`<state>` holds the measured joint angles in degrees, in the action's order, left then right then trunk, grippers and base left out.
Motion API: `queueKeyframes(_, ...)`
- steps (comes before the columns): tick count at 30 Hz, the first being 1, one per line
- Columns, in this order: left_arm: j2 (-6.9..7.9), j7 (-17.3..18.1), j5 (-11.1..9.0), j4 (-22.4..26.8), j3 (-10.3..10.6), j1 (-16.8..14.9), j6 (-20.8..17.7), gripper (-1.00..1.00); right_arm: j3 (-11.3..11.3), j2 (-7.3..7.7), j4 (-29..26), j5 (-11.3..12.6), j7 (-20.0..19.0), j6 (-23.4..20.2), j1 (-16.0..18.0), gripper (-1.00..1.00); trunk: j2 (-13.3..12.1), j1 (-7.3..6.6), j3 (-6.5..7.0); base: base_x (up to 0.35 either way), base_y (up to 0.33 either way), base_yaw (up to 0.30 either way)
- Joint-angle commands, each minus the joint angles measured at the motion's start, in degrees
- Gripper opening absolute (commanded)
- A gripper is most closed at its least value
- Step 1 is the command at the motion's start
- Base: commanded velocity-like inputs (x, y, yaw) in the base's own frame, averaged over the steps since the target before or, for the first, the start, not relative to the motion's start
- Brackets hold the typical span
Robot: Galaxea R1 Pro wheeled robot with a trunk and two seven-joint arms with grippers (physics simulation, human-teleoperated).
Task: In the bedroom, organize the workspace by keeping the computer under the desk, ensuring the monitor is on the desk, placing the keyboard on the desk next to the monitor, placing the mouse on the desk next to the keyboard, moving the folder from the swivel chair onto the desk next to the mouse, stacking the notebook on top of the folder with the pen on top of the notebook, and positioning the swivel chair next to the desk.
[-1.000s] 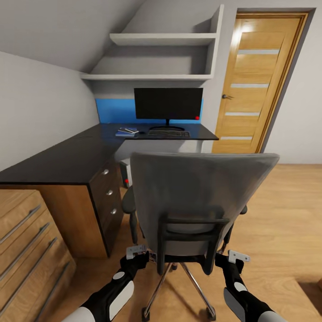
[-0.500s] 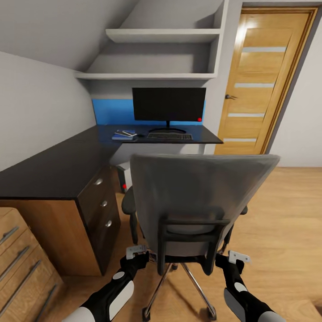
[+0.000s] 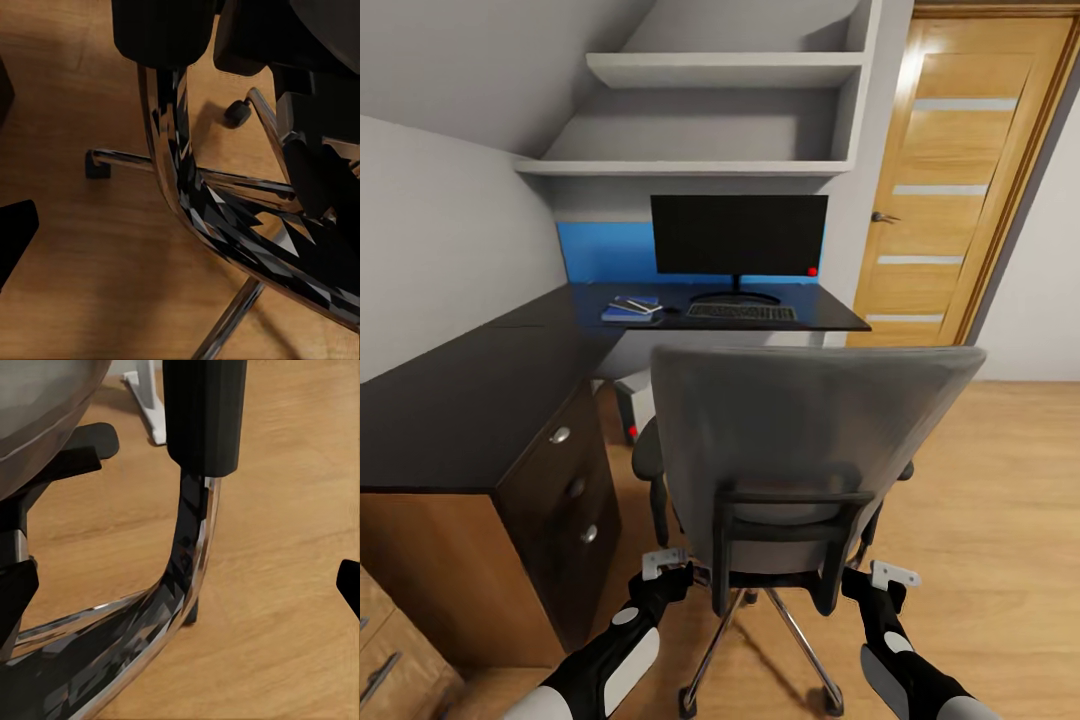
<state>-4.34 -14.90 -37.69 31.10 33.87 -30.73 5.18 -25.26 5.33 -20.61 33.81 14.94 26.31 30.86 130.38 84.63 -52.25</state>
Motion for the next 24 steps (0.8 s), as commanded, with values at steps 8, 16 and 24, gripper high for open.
queueKeyframes(8, 0.03, -0.39, -0.46, 0.02, 0.49, -0.10, 0.38, 1.00, -0.58, 0.04, -0.13, -0.32, 0.27, 0.06, 0.08, 1.00, 0.02, 0.02, -0.04, 0.322, 0.000, -0.017)
queueKeyframes(16, 0.03, -0.39, -0.46, 0.02, 0.48, -0.10, 0.38, 1.00, -0.58, 0.04, -0.13, -0.32, 0.27, 0.06, 0.08, 1.00, 0.02, 0.02, 0.03, 0.322, 0.000, -0.103)
queueKeyframes(24, 0.08, -0.39, -0.46, 0.02, 0.39, -0.08, 0.44, 1.00, -0.58, 0.04, -0.13, -0.32, 0.27, 0.06, 0.08, 1.00, 0.02, 0.02, 0.04, 0.322, 0.000, -0.006)
